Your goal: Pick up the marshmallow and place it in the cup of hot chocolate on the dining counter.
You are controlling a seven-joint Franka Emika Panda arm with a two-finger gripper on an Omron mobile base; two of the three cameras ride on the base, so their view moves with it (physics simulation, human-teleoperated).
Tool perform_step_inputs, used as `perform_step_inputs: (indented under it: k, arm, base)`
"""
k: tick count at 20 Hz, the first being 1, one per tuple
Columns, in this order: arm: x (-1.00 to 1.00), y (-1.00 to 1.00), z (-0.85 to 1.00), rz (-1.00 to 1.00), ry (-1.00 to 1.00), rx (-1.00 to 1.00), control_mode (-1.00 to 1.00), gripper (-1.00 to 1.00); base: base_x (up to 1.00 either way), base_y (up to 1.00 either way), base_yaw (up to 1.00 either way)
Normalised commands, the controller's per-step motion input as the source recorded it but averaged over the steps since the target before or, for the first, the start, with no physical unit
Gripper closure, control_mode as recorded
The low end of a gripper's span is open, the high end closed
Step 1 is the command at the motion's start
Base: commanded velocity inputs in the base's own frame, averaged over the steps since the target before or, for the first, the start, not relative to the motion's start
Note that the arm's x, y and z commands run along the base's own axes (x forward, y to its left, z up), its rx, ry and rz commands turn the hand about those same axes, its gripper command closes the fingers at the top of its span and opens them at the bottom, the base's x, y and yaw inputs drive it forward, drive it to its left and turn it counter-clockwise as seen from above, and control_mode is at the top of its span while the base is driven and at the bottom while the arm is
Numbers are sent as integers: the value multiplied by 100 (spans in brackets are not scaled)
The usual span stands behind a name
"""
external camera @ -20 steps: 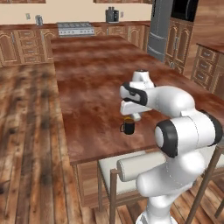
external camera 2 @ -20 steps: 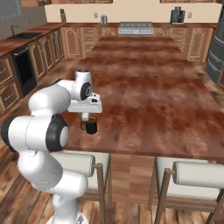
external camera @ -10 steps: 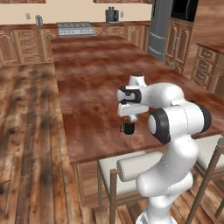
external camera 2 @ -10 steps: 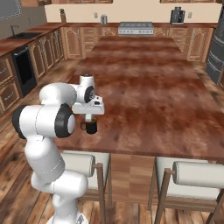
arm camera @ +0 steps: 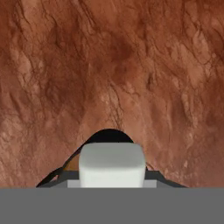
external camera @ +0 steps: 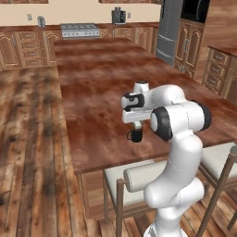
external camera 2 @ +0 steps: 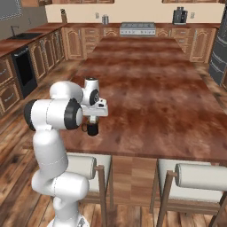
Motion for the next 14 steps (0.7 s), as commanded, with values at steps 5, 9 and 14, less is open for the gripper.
perform_step_inputs:
  k: [5, 9, 14]
  arm:
    - [0, 0, -14, 0, 0, 0, -100, 100]
    - [1, 0, -8, 0, 0, 0, -100, -100]
    - [-40, 0, 2, 0, -3, 0, -100, -100]
  base:
    - [0, 0, 0]
    - [0, 0, 0]
    - [0, 0, 0]
